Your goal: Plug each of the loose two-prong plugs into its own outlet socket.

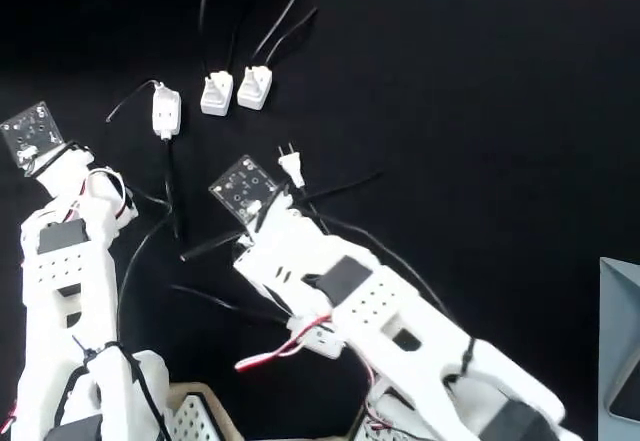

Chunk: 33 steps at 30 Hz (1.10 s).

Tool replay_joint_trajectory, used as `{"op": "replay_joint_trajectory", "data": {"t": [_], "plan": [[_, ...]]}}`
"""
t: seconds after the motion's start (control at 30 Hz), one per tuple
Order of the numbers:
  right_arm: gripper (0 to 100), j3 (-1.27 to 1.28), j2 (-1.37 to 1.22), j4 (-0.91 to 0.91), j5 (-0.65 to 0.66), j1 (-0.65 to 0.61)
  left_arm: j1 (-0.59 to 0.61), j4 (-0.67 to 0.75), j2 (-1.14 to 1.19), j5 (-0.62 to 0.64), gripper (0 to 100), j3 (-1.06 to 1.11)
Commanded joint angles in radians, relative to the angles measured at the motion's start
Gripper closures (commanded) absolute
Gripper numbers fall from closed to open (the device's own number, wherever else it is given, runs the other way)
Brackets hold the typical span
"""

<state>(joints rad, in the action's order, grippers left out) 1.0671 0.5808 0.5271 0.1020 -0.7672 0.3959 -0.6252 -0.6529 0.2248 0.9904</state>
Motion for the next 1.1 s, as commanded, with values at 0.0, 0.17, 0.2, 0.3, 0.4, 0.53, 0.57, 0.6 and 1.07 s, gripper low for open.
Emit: {"op": "replay_joint_trajectory", "data": {"t": [0.0,0.17,0.2,0.3,0.4,0.53,0.57,0.6,1.07], "plan": [[98.7,-0.067,-0.048,-0.072,0.017,-0.006,0.004,0.018,-0.028,0.002,92,-0.01],[98.7,-0.065,-0.09,-0.114,0.017,-0.005,0.004,0.018,-0.028,0.002,92,-0.01],[98.7,-0.065,-0.094,-0.118,0.017,-0.002,0.004,0.018,-0.028,0.002,92,-0.01],[98.7,-0.067,-0.102,-0.137,0.017,0.023,0.004,0.018,-0.028,0.002,92,-0.01],[98.7,-0.065,-0.116,-0.15,0.017,0.044,0.004,0.018,-0.028,0.002,92,-0.01],[98.7,-0.068,-0.145,-0.15,0.017,0.046,0.004,0.018,-0.028,0.002,92,-0.01],[98.7,-0.073,-0.151,-0.15,0.017,0.046,0.004,0.018,-0.028,0.002,92,-0.01],[98.7,-0.081,-0.159,-0.15,0.017,0.048,0.004,0.018,-0.028,0.002,92,-0.01],[98.7,-0.093,-0.306,-0.15,0.031,0.043,0.004,0.018,-0.028,0.0,92,-0.01]]}}
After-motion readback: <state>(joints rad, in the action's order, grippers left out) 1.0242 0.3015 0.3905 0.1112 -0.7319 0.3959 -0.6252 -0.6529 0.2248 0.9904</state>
